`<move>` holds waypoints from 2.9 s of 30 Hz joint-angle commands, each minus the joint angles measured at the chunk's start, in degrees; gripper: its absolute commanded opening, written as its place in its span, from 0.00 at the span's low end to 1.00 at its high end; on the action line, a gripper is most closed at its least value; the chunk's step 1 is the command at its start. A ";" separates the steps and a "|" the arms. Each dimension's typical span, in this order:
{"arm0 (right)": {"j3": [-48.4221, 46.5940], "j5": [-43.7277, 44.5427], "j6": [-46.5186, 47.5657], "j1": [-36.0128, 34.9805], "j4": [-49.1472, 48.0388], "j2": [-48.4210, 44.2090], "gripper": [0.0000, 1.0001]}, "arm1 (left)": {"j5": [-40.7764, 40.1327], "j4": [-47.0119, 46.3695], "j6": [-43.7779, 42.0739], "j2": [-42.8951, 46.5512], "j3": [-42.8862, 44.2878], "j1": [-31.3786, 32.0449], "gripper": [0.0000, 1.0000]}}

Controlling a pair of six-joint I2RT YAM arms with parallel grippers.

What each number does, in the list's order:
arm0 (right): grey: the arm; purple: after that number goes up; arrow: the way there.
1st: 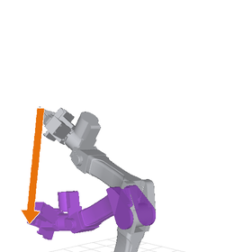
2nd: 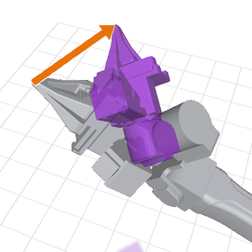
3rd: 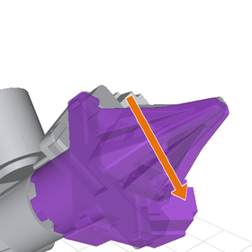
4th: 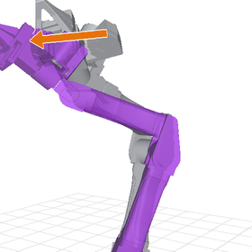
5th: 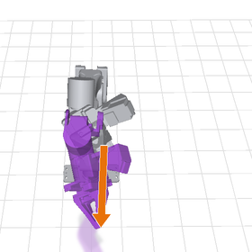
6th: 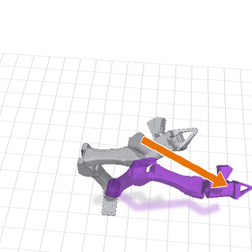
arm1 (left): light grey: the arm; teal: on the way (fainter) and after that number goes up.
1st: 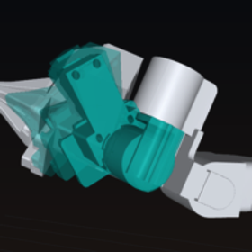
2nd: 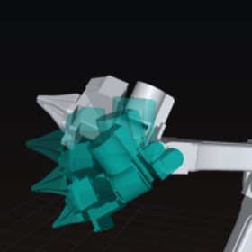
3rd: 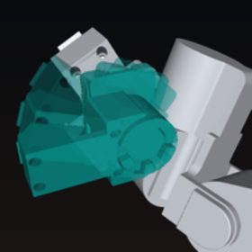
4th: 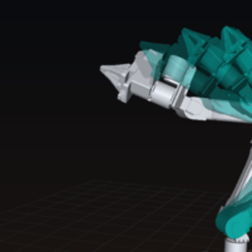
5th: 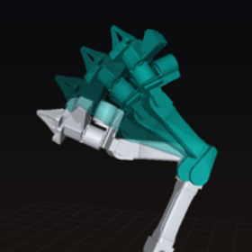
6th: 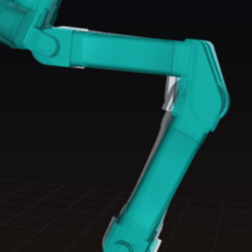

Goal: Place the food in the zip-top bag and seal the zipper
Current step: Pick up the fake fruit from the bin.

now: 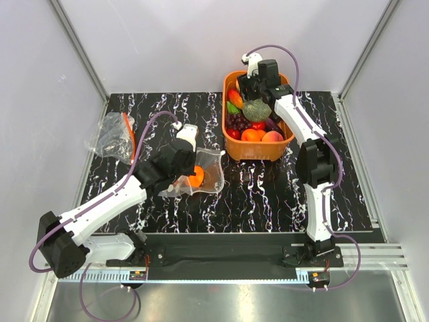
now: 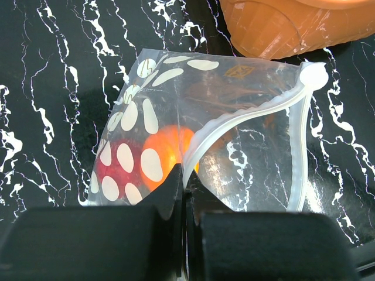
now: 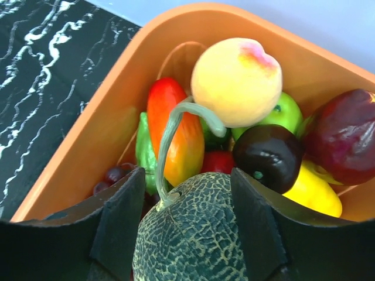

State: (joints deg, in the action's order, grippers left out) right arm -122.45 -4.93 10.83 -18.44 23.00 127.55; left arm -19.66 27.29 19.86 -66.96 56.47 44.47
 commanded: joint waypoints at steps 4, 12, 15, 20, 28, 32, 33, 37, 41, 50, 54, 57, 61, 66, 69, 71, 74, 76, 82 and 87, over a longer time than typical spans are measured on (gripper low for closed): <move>3.89 -8.42 1.21 -0.11 3.00 -4.59 0.62 | -0.91 -2.59 -0.52 0.07 0.66 -0.26 0.00; 2.84 -3.25 2.97 -1.16 3.72 -4.85 0.68 | -0.99 -2.33 -0.43 0.51 0.75 -0.35 0.00; 0.73 -2.37 3.14 -1.25 5.81 -5.03 0.67 | -0.99 -2.33 -0.43 0.34 1.01 -0.35 0.00; 0.80 -1.84 4.55 -1.69 8.03 -6.08 0.66 | -0.99 -2.24 -0.43 0.25 1.19 -0.35 0.00; 0.83 1.14 5.43 -2.92 8.01 -8.72 0.67 | -0.99 -2.06 -0.43 -0.01 1.19 -0.35 0.00; -0.94 4.22 6.22 -3.62 11.27 -8.10 0.66 | -1.08 -1.71 -0.26 0.34 1.19 -0.35 0.00; -0.68 4.31 6.31 -3.62 11.71 -8.19 0.66 | -1.26 -1.63 -0.26 0.42 1.28 -0.35 0.00; 4.76 4.58 7.10 -3.62 8.46 -9.07 0.66 | -0.82 -1.71 -0.17 0.25 1.28 -0.35 0.00; 2.23 6.33 7.98 -3.62 9.16 -6.01 0.65 | -0.56 -1.54 0.01 0.07 1.54 -0.26 0.00; -1.66 12.84 7.63 -3.98 7.94 -3.52 0.61 | -1.26 -1.10 0.01 0.60 1.19 -0.35 0.00; 3.26 14.15 5.43 -3.98 3.46 -6.78 0.61 | -1.26 -1.10 -0.08 0.43 1.36 -0.35 0.00; 5.81 13.29 3.41 -3.89 2.22 -9.50 0.60 | -1.17 -1.18 -0.08 0.25 1.37 -0.35 0.00; 10.47 9.51 -0.01 -3.89 -0.06 -14.33 0.60 | -1.26 -1.18 -0.08 0.51 1.19 -0.26 0.00; 15.92 5.99 -2.21 -3.80 -2.17 -20.40 0.60 | -1.26 -1.01 -0.08 0.78 1.10 -0.35 0.00; 17.33 5.02 -2.83 -3.80 -2.17 -23.30 0.60 | -1.26 -1.01 0.01 1.21 1.01 -0.35 0.00; 18.12 5.10 -3.71 -3.80 -2.17 -25.67 0.61 | -1.26 -1.01 0.01 1.22 0.93 -0.35 0.00; 19.97 5.11 -5.55 -3.80 -0.17 -28.57 0.59 | -1.08 -1.01 0.09 0.86 1.01 -0.35 0.00; 20.93 5.89 -7.30 -3.80 0.72 -29.72 0.58 | -0.91 -1.10 0.18 0.78 1.10 -0.35 0.00; 27.17 11.25 -12.91 -3.63 1.52 -33.59 0.54 | -0.64 -1.01 0.18 0.78 1.28 -0.35 0.00; 32.35 14.68 -15.75 -2.92 0.64 -35.70 0.51 | -0.64 -0.83 0.18 0.86 1.28 -0.26 0.00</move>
State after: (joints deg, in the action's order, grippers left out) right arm -92.29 5.82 -1.28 -21.71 24.38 95.09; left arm -19.73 27.73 19.92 -66.96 56.47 44.47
